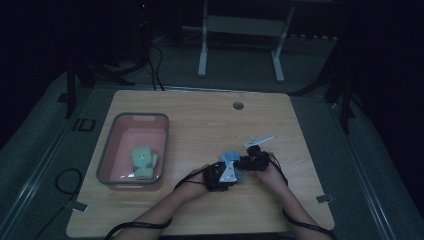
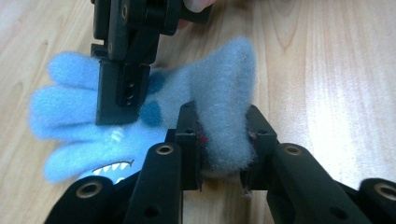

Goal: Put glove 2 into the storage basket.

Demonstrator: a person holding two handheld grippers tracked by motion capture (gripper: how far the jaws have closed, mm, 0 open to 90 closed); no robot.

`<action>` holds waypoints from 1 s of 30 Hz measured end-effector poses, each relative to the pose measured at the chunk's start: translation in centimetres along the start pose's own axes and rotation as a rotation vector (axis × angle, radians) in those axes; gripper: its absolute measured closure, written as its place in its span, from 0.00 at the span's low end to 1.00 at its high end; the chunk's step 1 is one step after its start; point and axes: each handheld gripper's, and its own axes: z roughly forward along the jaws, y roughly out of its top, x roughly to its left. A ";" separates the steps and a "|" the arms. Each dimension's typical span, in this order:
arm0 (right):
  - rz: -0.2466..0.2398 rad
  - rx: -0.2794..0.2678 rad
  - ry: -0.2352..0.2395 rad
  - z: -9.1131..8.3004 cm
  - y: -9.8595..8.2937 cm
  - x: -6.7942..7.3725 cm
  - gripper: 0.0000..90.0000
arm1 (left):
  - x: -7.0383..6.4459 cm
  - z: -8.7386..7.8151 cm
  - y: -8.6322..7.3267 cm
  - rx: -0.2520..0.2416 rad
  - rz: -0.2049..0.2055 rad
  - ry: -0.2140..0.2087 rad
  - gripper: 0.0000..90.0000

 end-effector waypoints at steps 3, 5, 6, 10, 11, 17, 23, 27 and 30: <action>0.042 0.000 0.013 0.0 0.1 -0.1 0.85 | 0.3 -0.2 0.1 0.003 -0.022 -0.023 0.84; 0.053 -0.006 0.020 -0.1 0.3 -0.2 0.86 | 0.4 -0.4 0.2 0.010 -0.011 -0.023 0.85; 0.050 -0.006 0.018 -0.2 0.3 -0.1 0.87 | 0.5 -0.5 0.2 0.012 -0.012 -0.027 0.85; 0.033 -0.017 0.024 -0.6 1.1 0.5 0.87 | 0.6 -1.2 0.5 0.022 0.014 -0.020 0.86; 0.028 -0.021 0.023 -0.7 1.3 0.7 0.87 | 0.6 -1.6 0.6 0.025 0.020 -0.015 0.86; 0.023 -0.060 0.052 -1.3 2.4 1.3 0.87 | 1.0 -3.7 1.1 0.021 0.034 -0.002 0.86; 0.006 -0.078 0.062 -1.7 3.6 2.1 0.87 | 1.6 -5.7 1.5 0.030 0.043 0.001 0.86; -0.001 -0.084 0.081 -1.9 4.5 2.6 0.87 | 1.8 -6.8 1.6 0.037 0.053 0.015 0.86; -0.010 -0.089 0.085 -2.0 5.1 3.0 0.87 | 1.9 -7.4 1.6 0.038 0.055 0.022 0.85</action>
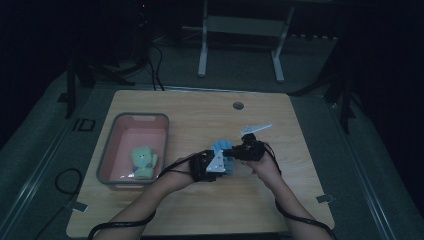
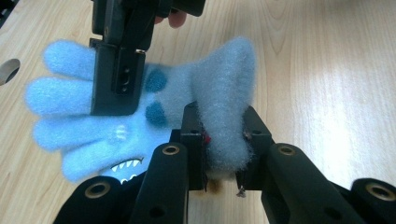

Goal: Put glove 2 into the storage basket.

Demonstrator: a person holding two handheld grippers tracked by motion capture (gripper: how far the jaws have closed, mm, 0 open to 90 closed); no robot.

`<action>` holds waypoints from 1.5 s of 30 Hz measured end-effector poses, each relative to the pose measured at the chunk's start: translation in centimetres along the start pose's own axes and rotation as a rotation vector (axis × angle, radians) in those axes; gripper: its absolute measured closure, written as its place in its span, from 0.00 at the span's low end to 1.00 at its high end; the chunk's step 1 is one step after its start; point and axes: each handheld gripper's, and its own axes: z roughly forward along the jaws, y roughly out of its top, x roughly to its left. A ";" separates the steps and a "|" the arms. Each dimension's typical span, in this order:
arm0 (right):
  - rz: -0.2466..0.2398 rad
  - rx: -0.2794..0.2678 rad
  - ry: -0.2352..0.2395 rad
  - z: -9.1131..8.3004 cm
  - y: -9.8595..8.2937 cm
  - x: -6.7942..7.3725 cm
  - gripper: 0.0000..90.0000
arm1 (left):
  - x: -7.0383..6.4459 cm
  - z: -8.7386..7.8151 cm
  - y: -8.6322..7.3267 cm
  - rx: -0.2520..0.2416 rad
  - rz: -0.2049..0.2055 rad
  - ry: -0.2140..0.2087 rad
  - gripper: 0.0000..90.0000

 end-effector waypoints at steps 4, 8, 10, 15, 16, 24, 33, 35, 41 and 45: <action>-0.020 -0.009 -0.005 0.0 0.9 0.7 0.87 | 0.2 -0.8 -0.1 0.007 0.000 0.004 0.86; -0.025 -0.007 0.008 0.3 1.7 1.3 0.87 | 0.3 -1.6 -0.3 0.015 0.000 0.015 0.85; -0.028 -0.010 0.010 0.4 2.1 1.5 0.87 | 0.4 -2.0 -0.4 0.019 0.000 0.019 0.85; -0.044 -0.016 0.019 0.9 3.2 2.4 0.87 | 0.7 -3.4 -0.7 0.023 -0.007 0.029 0.85; -0.050 -0.015 0.020 1.0 3.4 2.6 0.87 | 0.8 -3.6 -0.8 0.025 -0.009 0.033 0.85; -0.069 -0.013 0.029 2.1 4.9 3.7 0.87 | 1.1 -5.3 -1.5 0.036 -0.022 0.053 0.85; -0.089 -0.013 0.049 3.5 6.7 5.0 0.87 | 1.5 -7.3 -2.5 0.055 -0.039 0.082 0.85; -0.088 -0.017 0.059 3.8 7.1 5.2 0.87 | 1.6 -7.8 -2.7 0.060 -0.046 0.087 0.85; -0.103 -0.019 0.077 4.7 8.2 6.2 0.87 | 1.7 -9.2 -3.4 0.071 -0.057 0.102 0.86; -0.114 -0.020 0.087 5.3 8.9 6.9 0.87 | 1.8 -10.1 -3.9 0.082 -0.064 0.113 0.85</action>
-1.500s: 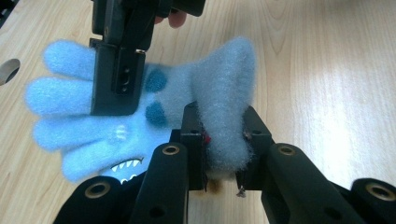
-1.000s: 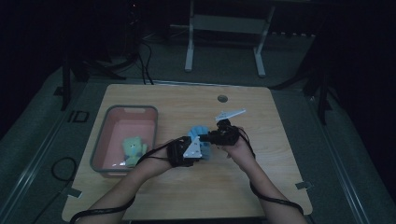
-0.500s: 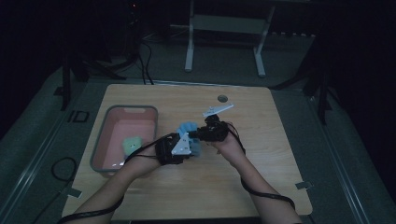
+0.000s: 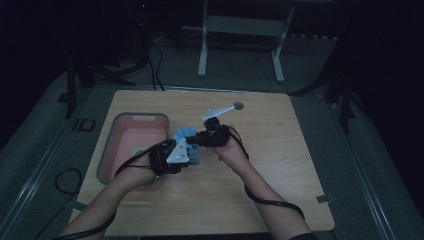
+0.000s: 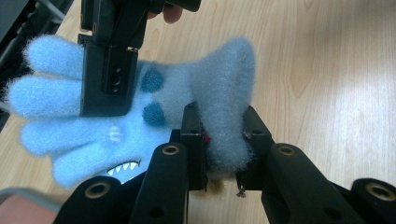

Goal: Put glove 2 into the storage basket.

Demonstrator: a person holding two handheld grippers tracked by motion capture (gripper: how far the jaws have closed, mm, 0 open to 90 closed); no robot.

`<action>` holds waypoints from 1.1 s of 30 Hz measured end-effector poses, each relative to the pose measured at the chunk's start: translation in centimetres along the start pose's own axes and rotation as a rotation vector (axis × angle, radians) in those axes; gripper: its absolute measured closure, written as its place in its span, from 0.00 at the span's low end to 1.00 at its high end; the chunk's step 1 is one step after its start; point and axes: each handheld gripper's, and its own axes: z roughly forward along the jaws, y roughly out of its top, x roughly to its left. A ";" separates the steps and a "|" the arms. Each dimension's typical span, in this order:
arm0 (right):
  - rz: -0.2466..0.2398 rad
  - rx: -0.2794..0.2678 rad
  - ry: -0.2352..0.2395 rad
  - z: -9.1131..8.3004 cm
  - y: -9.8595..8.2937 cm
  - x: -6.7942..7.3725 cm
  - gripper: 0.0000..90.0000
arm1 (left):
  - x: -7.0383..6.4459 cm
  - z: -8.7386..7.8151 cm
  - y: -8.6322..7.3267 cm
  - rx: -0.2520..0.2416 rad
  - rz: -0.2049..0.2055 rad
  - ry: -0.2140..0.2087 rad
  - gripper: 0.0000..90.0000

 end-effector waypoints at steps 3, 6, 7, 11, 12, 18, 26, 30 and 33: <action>-0.007 -0.001 0.014 0.6 0.6 0.3 0.87 | 0.2 -0.6 -0.5 0.007 -0.005 0.009 0.85; -0.008 0.000 0.028 1.4 1.3 0.6 0.87 | 0.4 -1.3 -1.2 0.012 -0.013 0.019 0.85; -0.009 0.000 0.033 1.7 1.5 0.7 0.87 | 0.5 -1.5 -1.5 0.009 -0.017 0.025 0.85; -0.021 0.001 0.044 3.1 2.5 1.5 0.87 | 0.9 -2.7 -2.8 0.019 -0.040 0.034 0.85; -0.021 0.001 0.051 3.4 2.7 1.7 0.87 | 0.9 -3.0 -3.2 0.023 -0.042 0.041 0.85; -0.032 0.010 0.084 6.1 3.8 2.8 0.87 | 1.1 -4.3 -5.4 0.059 -0.075 0.055 0.85; -0.034 0.034 0.110 9.2 4.7 4.0 0.87 | 1.2 -5.1 -8.0 0.085 -0.098 0.076 0.85; -0.034 0.043 0.121 10.4 4.9 4.4 0.87 | 1.2 -5.5 -9.1 0.089 -0.118 0.072 0.85; -0.040 0.051 0.125 11.2 4.9 4.6 0.87 | 1.3 -5.5 -9.8 0.090 -0.134 0.070 0.85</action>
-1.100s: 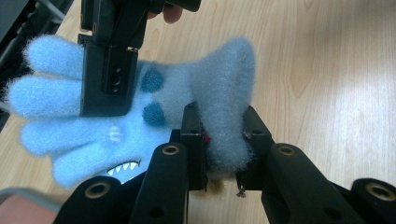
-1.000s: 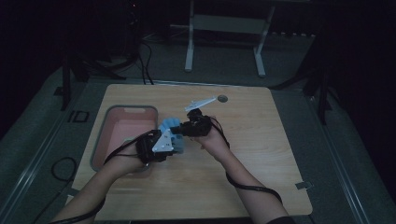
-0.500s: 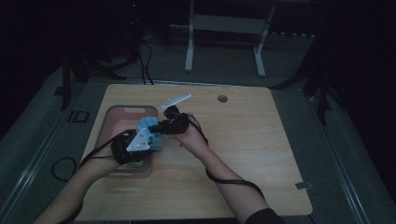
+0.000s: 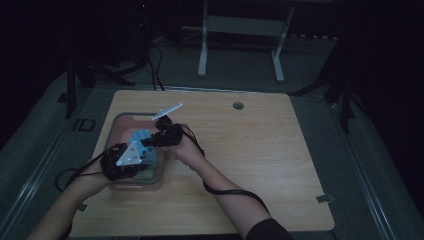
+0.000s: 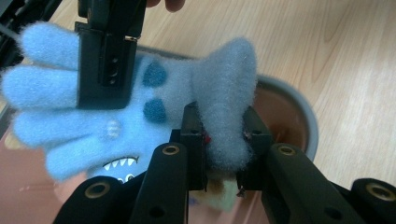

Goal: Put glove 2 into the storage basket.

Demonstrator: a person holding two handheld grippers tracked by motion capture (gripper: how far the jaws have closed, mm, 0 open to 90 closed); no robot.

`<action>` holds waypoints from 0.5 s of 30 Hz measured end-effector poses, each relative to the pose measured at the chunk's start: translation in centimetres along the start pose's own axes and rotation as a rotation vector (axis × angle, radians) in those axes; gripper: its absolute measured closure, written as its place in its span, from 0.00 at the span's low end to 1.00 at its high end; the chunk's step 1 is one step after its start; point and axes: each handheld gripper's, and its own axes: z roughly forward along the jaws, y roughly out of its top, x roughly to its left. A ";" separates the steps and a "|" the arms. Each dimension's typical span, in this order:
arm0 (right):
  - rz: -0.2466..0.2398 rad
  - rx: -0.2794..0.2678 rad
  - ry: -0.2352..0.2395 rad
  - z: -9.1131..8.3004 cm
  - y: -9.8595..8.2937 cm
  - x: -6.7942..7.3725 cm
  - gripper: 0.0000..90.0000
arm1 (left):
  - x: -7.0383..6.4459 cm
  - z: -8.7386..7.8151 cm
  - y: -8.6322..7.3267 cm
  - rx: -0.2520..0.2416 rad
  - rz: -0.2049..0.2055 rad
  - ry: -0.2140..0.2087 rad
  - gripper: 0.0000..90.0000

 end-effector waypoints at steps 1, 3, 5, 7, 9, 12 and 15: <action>0.001 0.004 0.002 0.3 0.0 -0.1 0.87 | 0.1 0.1 -0.2 0.004 -0.003 0.003 0.85; 0.008 0.014 0.006 0.9 -0.1 -0.2 0.87 | 0.2 0.5 -0.7 0.010 -0.010 -0.006 0.85; 0.017 0.023 0.002 1.5 -0.3 -0.4 0.87 | 0.3 0.9 -1.1 0.015 -0.023 -0.016 0.85; 0.025 0.035 -0.006 2.0 -0.4 -0.6 0.87 | 0.5 1.4 -1.5 0.022 -0.034 -0.026 0.85; 0.027 0.049 -0.002 2.5 -0.6 -0.8 0.87 | 0.5 1.9 -1.7 0.038 -0.035 -0.032 0.85; 0.022 0.077 -0.014 3.4 -0.9 -1.0 0.87 | 0.7 2.6 -2.1 0.060 -0.048 -0.051 0.85; 0.025 0.102 -0.025 4.1 -1.0 -1.1 0.86 | 0.8 3.0 -2.5 0.075 -0.062 -0.065 0.85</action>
